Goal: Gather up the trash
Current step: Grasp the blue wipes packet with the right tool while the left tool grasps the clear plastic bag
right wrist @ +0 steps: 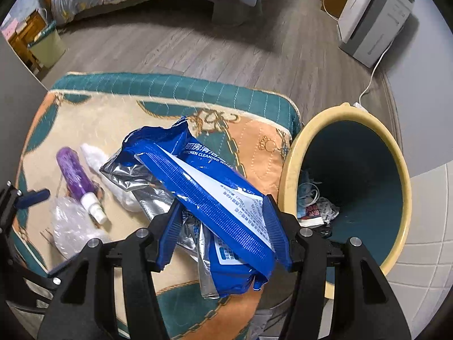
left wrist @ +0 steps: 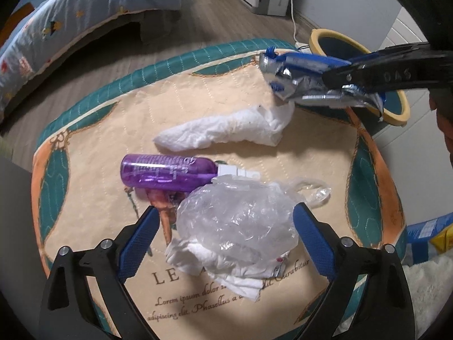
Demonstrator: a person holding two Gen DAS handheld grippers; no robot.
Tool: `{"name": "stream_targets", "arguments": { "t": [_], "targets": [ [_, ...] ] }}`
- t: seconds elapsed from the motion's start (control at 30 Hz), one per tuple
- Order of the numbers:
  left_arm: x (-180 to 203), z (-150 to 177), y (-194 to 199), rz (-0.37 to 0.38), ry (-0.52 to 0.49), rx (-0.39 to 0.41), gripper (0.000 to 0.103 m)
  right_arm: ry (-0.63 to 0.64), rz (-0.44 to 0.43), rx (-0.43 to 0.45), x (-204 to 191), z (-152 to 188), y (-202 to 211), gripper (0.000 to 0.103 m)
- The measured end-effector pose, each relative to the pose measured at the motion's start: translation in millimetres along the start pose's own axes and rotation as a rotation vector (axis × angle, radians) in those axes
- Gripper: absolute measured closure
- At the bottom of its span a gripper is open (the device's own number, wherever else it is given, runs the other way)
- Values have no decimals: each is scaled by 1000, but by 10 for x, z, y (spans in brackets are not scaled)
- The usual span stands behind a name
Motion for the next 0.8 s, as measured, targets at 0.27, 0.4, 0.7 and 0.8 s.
{"name": "stream_targets", "arguments": {
  "t": [0.27,0.4,0.7,0.8],
  "targets": [
    [82,-23,49,55,-24,-9,50,-63,-28,-34,66,52,-93,47],
    [59,-76,87,75,-9,-9,69,-145,-47,-51,120,88,-140,44],
    [-385,-375,281,63,114,73,73,-7,5,-64,-22,37,-151,25],
    [-486,-443,296,43,138,84,73,41,17,-69,-40,69,-187,23]
  ]
}}
Point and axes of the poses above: each gripper's, at about its wrist camera, not at the fingertips, and y roughly against the way its jaws point, x to its right, z to its underside, the point moved 10 cm from there along -y, roughly the way its jaws point, and after that the axes turned 13 degrees about -z, right-handed, at the moved point
